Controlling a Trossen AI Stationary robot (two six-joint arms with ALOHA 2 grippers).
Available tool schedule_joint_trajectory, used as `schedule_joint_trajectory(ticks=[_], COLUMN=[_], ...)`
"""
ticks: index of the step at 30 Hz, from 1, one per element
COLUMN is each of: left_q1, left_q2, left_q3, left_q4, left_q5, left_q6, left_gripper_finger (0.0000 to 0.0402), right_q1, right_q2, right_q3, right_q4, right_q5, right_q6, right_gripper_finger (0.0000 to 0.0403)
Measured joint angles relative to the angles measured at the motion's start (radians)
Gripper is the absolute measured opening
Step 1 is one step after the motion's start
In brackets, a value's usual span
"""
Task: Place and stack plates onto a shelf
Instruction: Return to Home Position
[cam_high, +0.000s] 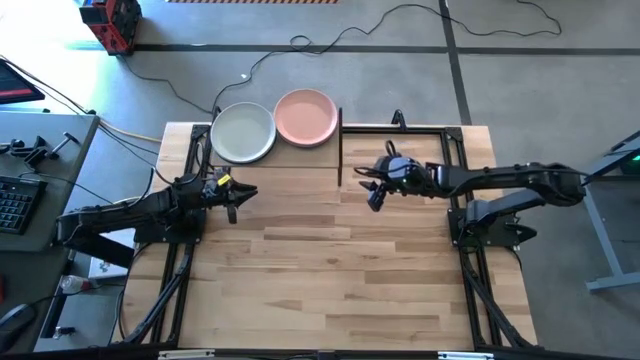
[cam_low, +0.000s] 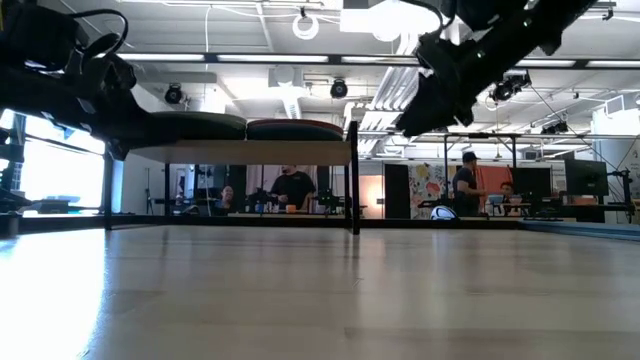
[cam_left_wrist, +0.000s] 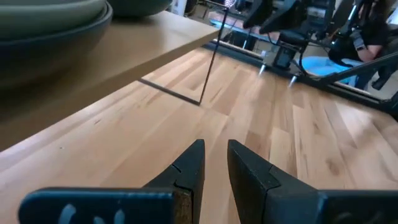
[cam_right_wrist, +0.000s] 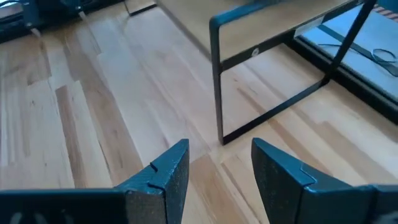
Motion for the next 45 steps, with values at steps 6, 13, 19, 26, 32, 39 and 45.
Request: schedule_joint_trajectory(ticks=[6,13,19,26,32,39,45], left_q1=[-0.004,-0.004,-0.003,-0.003,-0.003,-0.003,-0.009], left_q2=[0.001,0.002,0.002,0.002,0.002,0.002,-0.012], left_q3=[0.000,0.000,0.000,0.000,0.000,0.000,0.000], left_q4=[0.000,0.001,0.001,0.001,0.001,0.001,0.001], left_q5=[-0.005,-0.005,-0.005,-0.005,-0.005,-0.005,-0.005], left_q6=[0.000,0.000,0.000,0.000,0.000,0.000,0.000], left_gripper_finger=[0.0060,0.0060,0.0060,0.0060,0.0060,0.0060,0.0060], right_q1=[0.000,-0.002,-0.003,-0.002,-0.002,-0.002,-0.002], right_q2=[-0.001,-0.001,-0.001,-0.001,-0.001,-0.001,-0.001], right_q3=[-0.083,-0.244,-0.367,-0.458,-0.532,-0.587,-0.592], right_q4=[0.105,0.284,0.381,0.401,0.430,0.460,0.479], right_q5=[-0.038,-0.040,-0.079,-0.136,-0.181,-0.183,-0.183], right_q6=[-0.044,-0.030,0.033,0.033,0.033,0.041,0.041], right_gripper_finger=[0.0154,0.0154,0.0154,0.0154,0.0154,0.0154,0.0154])
